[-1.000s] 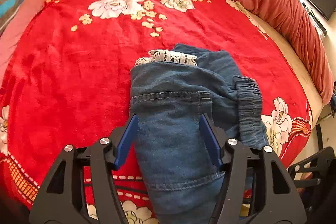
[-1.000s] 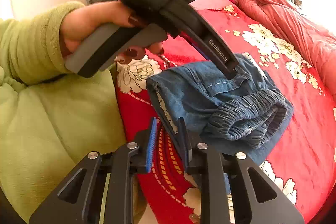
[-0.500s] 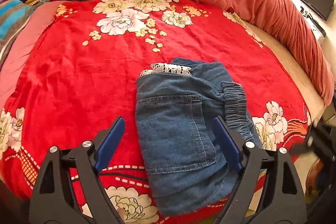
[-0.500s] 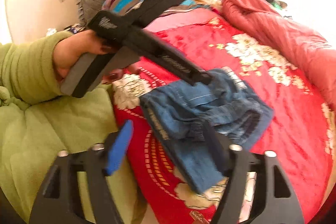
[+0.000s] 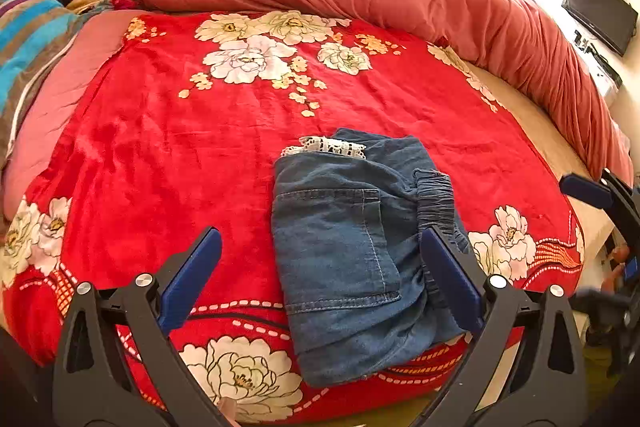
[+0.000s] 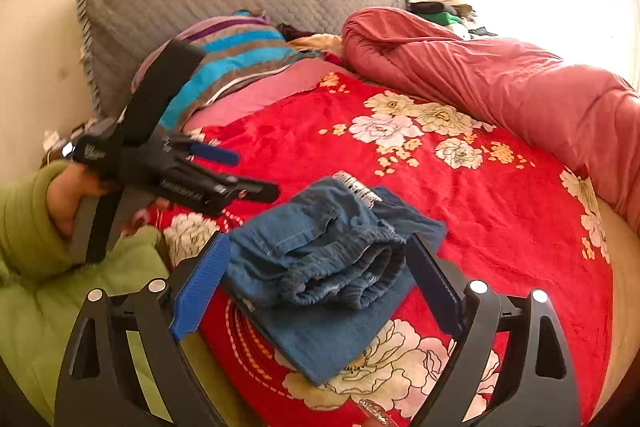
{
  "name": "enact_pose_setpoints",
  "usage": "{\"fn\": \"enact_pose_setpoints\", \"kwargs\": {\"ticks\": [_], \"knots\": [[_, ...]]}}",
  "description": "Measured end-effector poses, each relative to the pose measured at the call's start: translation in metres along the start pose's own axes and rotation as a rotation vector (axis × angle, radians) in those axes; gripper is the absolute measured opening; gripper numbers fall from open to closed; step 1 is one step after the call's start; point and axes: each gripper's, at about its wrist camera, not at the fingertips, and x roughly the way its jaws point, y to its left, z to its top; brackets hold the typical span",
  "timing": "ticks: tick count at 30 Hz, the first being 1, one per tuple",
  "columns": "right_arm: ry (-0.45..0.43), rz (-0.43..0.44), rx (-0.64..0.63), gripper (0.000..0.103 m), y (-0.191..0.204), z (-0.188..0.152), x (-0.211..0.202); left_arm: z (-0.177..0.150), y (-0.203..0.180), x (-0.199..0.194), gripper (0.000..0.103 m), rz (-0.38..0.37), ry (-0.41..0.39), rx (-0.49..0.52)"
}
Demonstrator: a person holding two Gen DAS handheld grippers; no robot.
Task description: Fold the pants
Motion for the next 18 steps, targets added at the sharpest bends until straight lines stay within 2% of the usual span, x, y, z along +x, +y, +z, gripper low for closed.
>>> {"fn": "enact_pose_setpoints", "kwargs": {"ticks": [6,18], "knots": [[-0.004,-0.058,0.073,0.088,-0.016,0.002,0.002,-0.001,0.003,-0.004,0.093,0.006,-0.010,-0.008],[0.064,-0.151,0.185,0.088,-0.042,-0.009,0.024,-0.007,0.009,0.008,0.093,0.036,0.004,-0.006]]}}
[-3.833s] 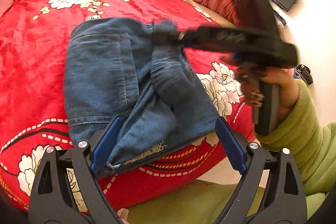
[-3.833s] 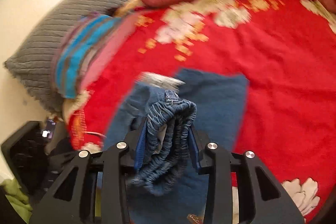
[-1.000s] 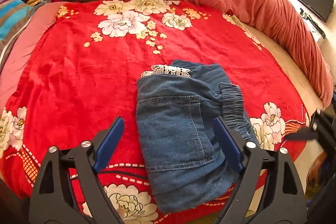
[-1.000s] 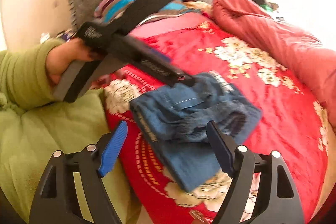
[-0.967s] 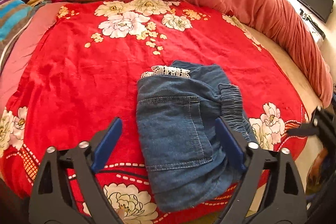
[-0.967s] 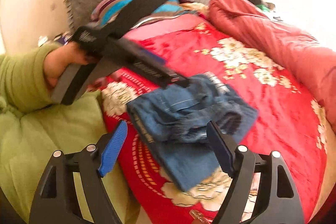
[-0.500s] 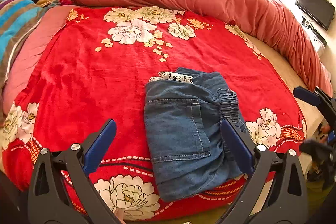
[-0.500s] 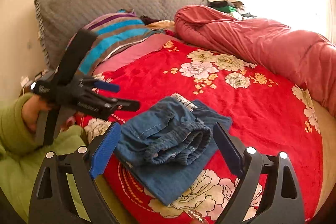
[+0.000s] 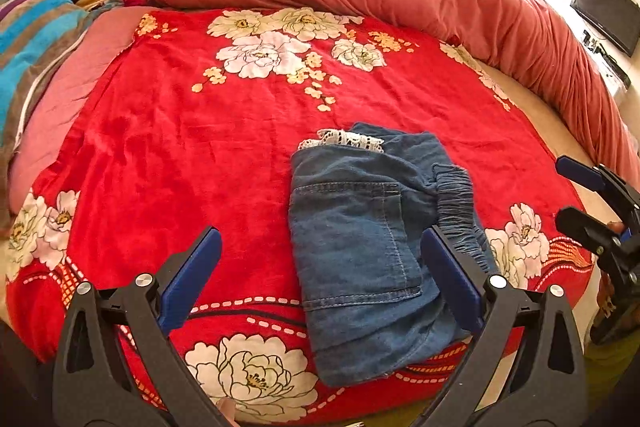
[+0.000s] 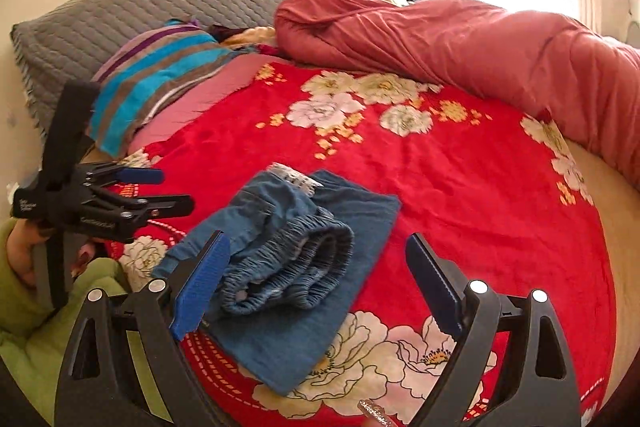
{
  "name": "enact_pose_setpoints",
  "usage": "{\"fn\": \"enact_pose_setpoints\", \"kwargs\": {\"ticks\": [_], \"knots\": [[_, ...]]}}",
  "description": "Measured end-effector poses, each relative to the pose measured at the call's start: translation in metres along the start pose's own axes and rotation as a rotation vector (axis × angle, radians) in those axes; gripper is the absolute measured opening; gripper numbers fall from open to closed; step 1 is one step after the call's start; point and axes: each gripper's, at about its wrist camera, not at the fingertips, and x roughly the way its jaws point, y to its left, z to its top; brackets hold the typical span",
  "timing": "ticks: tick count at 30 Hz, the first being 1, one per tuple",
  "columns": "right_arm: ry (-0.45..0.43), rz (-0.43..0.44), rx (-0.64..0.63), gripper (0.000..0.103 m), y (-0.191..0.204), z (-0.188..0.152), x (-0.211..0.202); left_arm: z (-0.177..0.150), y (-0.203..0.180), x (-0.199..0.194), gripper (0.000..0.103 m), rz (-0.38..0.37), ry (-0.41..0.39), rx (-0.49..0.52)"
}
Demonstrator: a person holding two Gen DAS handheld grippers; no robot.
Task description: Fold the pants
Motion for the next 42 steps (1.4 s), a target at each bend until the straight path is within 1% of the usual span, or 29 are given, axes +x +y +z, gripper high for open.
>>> {"fn": "enact_pose_setpoints", "kwargs": {"ticks": [3,8,17,20,23,26,28,30,33,36,38,40,41,42], "knots": [[0.024,-0.033,0.031,0.088,-0.007,-0.003,0.008,-0.003,0.003,0.005,0.093,0.009,0.011,-0.004],[0.049,-0.045,0.072,0.088,-0.015,-0.006,0.017,-0.007,0.006,0.012,0.093,0.020,0.024,-0.008],[0.062,-0.030,0.065,0.088,-0.013,-0.009,0.020,-0.022,0.007,0.017,0.093,0.028,0.051,0.004],[0.072,-0.031,0.072,0.088,-0.013,-0.011,0.023,-0.028,0.009,0.023,0.093,0.042,0.081,0.003],[0.087,-0.033,0.083,0.088,-0.014,-0.014,0.027,-0.041,0.006,0.039,0.093,0.071,0.152,0.024],[0.097,-0.035,0.087,0.088,-0.014,-0.016,0.028,-0.050,-0.003,0.047,0.093,0.078,0.177,0.061],[0.098,-0.034,0.091,0.088,-0.014,-0.016,0.028,-0.050,-0.003,0.044,0.093,0.077,0.174,0.068],[0.092,-0.030,0.092,0.088,-0.014,-0.016,0.025,-0.049,0.003,0.038,0.093,0.051,0.170,0.046],[0.081,-0.015,0.079,0.088,-0.010,-0.015,0.020,-0.045,0.015,0.023,0.093,0.023,0.134,-0.004],[0.080,-0.012,0.065,0.088,-0.009,-0.011,0.022,-0.044,0.020,0.007,0.093,0.011,0.107,-0.012],[0.101,-0.017,0.097,0.088,-0.014,-0.009,0.030,-0.047,0.016,0.005,0.091,0.002,0.109,0.001],[0.133,-0.021,0.132,0.088,-0.019,-0.010,0.040,-0.052,0.010,0.014,0.075,-0.032,0.142,0.016],[0.147,-0.020,0.146,0.088,-0.022,-0.011,0.044,-0.054,0.008,0.019,0.072,-0.050,0.160,0.013],[0.156,-0.021,0.155,0.088,-0.023,-0.012,0.047,-0.054,0.008,0.021,0.072,-0.057,0.162,0.011]]}}
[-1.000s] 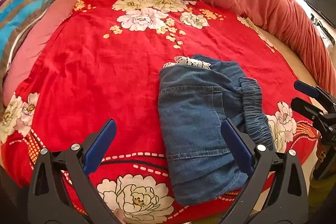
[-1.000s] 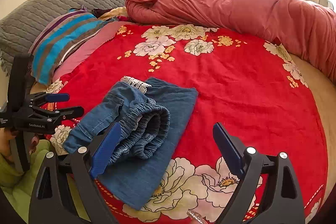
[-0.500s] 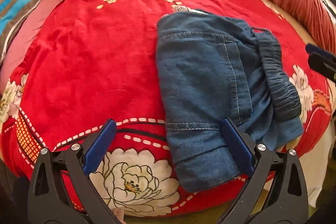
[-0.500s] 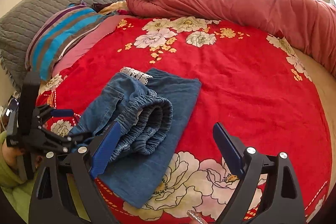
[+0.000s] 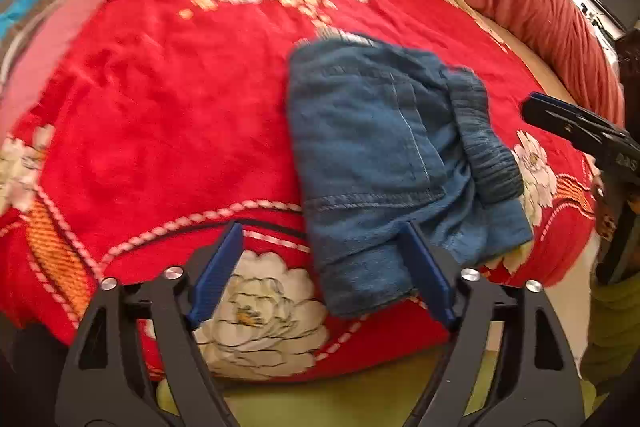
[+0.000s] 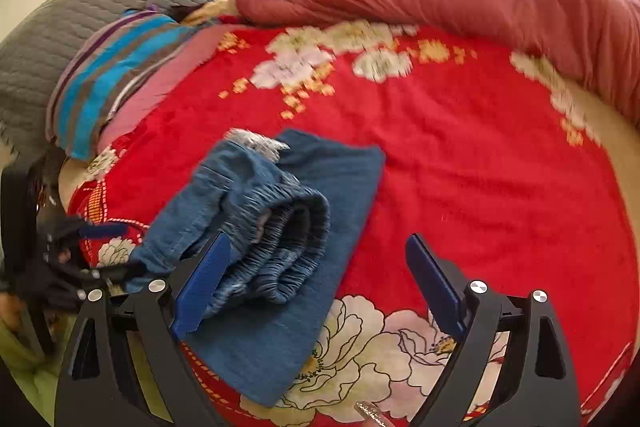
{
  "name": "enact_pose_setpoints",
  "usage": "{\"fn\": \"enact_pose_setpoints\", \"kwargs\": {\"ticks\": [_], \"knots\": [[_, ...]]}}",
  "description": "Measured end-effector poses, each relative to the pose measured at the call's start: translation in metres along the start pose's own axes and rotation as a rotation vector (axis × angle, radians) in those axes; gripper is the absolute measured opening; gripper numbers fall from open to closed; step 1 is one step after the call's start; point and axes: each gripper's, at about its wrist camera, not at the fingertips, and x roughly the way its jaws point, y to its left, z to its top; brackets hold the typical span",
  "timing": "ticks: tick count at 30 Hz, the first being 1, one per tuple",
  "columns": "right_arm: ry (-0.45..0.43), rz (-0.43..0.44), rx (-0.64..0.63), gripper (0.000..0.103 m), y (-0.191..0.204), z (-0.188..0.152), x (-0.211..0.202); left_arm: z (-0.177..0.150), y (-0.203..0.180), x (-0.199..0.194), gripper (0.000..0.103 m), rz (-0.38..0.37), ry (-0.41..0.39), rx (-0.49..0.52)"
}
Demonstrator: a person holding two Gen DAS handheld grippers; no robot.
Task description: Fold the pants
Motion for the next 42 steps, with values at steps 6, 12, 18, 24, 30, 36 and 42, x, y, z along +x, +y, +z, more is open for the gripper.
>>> {"fn": "enact_pose_setpoints", "kwargs": {"ticks": [6,12,18,24,30,36,42], "knots": [[0.035,-0.008,0.033,0.082,-0.011,-0.010,0.008,0.018,0.012,-0.010,0.077,-0.030,-0.068,-0.055],[0.027,0.019,0.050,0.069,-0.012,-0.007,0.012,0.041,0.006,0.011,0.077,-0.025,-0.051,-0.041],[0.058,0.038,0.083,0.054,-0.018,-0.008,0.026,0.052,0.007,0.031,0.077,0.002,-0.029,-0.025],[0.106,0.058,0.097,0.054,-0.018,-0.008,0.044,0.054,0.004,0.046,0.070,-0.019,-0.009,-0.008],[0.134,0.104,0.115,0.055,-0.016,-0.005,0.060,0.056,0.002,0.050,0.065,-0.034,-0.011,-0.001],[0.140,0.116,0.112,0.056,-0.011,-0.003,0.069,0.058,0.003,0.054,0.065,-0.045,-0.012,-0.004],[0.138,0.123,0.109,0.057,-0.011,-0.002,0.073,0.060,0.001,0.058,0.065,-0.047,-0.016,0.000]]}}
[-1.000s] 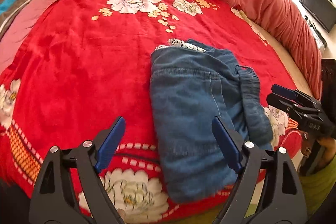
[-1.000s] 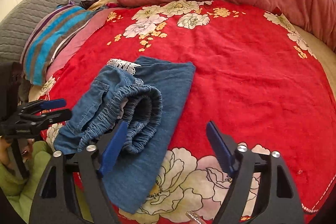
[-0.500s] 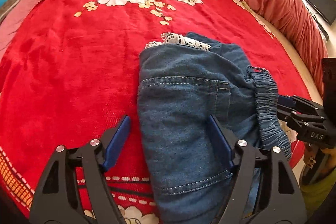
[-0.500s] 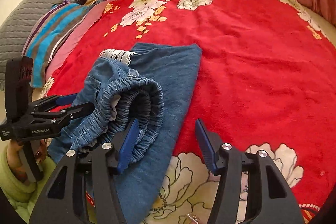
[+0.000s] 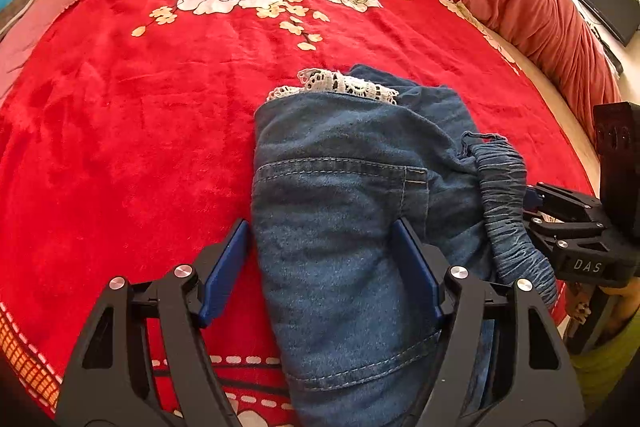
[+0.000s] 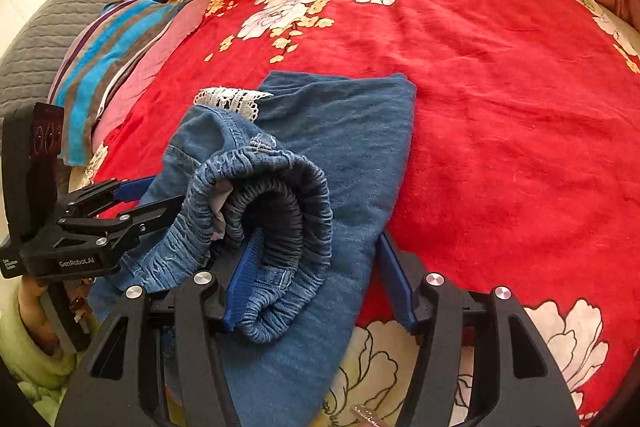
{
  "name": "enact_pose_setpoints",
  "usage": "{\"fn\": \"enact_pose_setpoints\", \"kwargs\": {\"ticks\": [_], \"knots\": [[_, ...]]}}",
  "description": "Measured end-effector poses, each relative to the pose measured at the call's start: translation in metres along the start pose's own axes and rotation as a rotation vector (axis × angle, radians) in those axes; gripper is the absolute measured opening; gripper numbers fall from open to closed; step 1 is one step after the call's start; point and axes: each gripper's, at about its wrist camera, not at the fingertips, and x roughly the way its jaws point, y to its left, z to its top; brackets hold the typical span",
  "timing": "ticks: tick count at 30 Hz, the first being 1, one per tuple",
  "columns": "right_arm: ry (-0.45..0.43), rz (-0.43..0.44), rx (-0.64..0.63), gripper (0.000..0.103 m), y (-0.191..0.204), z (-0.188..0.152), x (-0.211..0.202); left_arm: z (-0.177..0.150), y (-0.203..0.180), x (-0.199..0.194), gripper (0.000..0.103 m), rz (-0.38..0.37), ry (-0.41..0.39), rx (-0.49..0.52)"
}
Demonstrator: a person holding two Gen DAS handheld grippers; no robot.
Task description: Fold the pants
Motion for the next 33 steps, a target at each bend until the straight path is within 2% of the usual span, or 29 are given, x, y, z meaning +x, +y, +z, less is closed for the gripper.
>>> {"fn": "enact_pose_setpoints", "kwargs": {"ticks": [2,4,5,6,8,10,12,20,24,33], "knots": [[-0.004,0.002,-0.004,0.057,0.001,0.000,0.001,0.000,0.000,0.000,0.065,0.000,-0.002,-0.001],[-0.011,0.013,-0.025,0.050,0.004,-0.001,0.000,0.000,-0.002,-0.001,0.054,-0.010,-0.003,0.002],[-0.017,0.025,-0.040,0.037,0.007,-0.001,-0.001,-0.001,-0.005,-0.002,0.049,-0.018,-0.005,0.008],[-0.032,0.022,-0.064,0.030,0.012,-0.001,-0.004,-0.001,-0.007,-0.003,0.040,-0.020,-0.007,0.018],[-0.055,0.005,-0.093,0.024,0.017,-0.001,-0.008,-0.002,-0.016,-0.007,0.033,0.013,-0.024,0.059],[-0.083,0.007,-0.104,0.019,0.021,-0.001,-0.014,-0.002,-0.023,-0.012,0.021,0.046,-0.043,0.095],[-0.112,0.018,-0.116,0.016,0.025,0.000,-0.020,-0.001,-0.025,-0.017,0.017,0.053,-0.057,0.101],[-0.180,0.010,-0.197,0.014,0.049,0.019,-0.029,0.013,-0.022,-0.030,0.011,0.058,-0.085,0.081],[-0.211,0.006,-0.220,0.013,0.051,0.037,-0.029,0.026,-0.021,-0.035,0.011,0.101,-0.123,0.096],[-0.251,-0.025,-0.236,0.013,0.052,0.067,-0.024,0.057,-0.012,-0.035,0.010,0.131,-0.162,0.092]]}}
